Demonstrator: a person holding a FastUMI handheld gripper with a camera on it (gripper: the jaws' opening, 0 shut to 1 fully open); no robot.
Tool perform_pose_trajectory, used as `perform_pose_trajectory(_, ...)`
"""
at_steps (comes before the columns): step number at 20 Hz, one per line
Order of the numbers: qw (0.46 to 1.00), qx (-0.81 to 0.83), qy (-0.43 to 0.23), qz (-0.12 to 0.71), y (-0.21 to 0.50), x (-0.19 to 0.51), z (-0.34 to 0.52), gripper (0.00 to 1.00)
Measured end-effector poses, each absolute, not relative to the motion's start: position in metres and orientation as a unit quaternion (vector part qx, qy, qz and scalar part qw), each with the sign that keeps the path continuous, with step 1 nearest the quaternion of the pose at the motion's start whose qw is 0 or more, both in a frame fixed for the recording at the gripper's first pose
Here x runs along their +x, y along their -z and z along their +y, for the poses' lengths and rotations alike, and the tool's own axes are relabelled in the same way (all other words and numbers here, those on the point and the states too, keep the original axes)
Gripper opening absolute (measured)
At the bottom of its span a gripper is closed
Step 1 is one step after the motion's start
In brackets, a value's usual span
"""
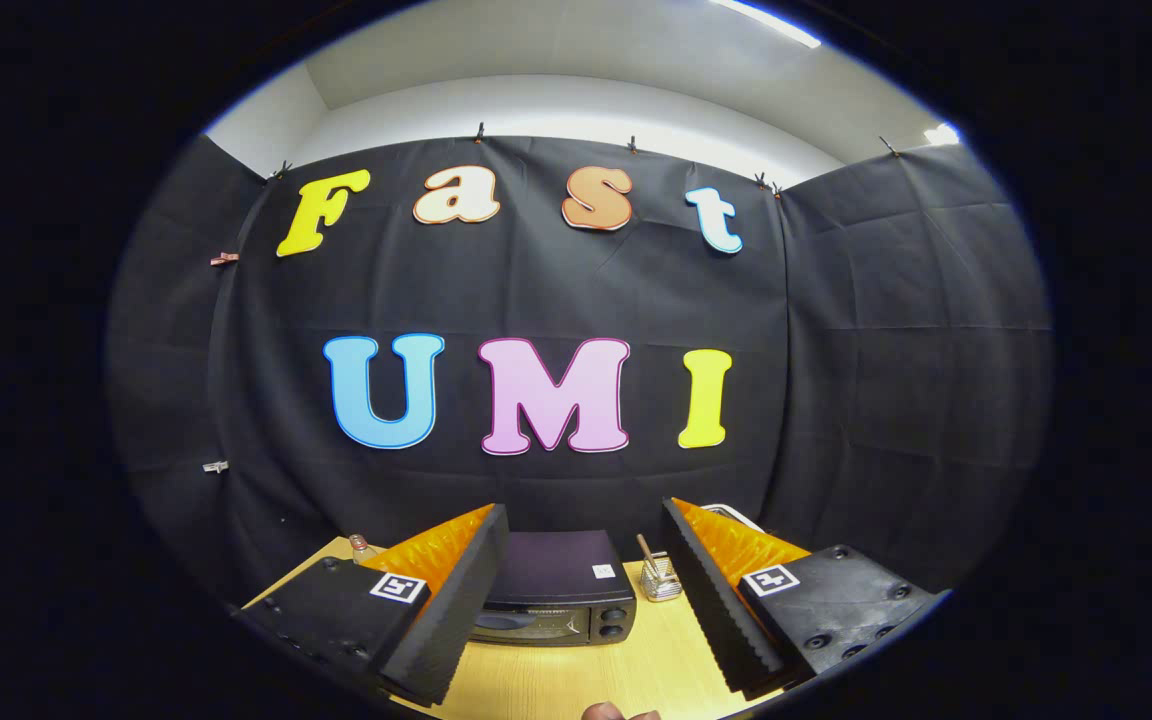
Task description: Open the toaster oven, put the food inside, and close the toaster oven door.
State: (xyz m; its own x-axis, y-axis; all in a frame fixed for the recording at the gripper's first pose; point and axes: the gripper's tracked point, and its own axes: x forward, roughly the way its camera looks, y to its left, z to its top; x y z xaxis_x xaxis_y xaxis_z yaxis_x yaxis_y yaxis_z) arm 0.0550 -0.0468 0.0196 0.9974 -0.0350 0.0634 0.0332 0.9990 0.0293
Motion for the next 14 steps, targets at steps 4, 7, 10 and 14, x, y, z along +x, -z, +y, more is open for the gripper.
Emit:
perform_pose_trajectory(4,0.999,0.018,0.017,-0.024,-0.013,0.051,-0.059,0.99)
perform_pose_trajectory(7,0.999,0.018,0.02,-0.028,-0.015,0.049,-0.067,0.99)
perform_pose_trajectory(10,0.999,0.018,0.018,-0.028,-0.016,0.047,-0.069,0.99)
perform_pose_trajectory(14,0.999,0.021,0.014,-0.03,-0.018,0.045,-0.069,0.99)
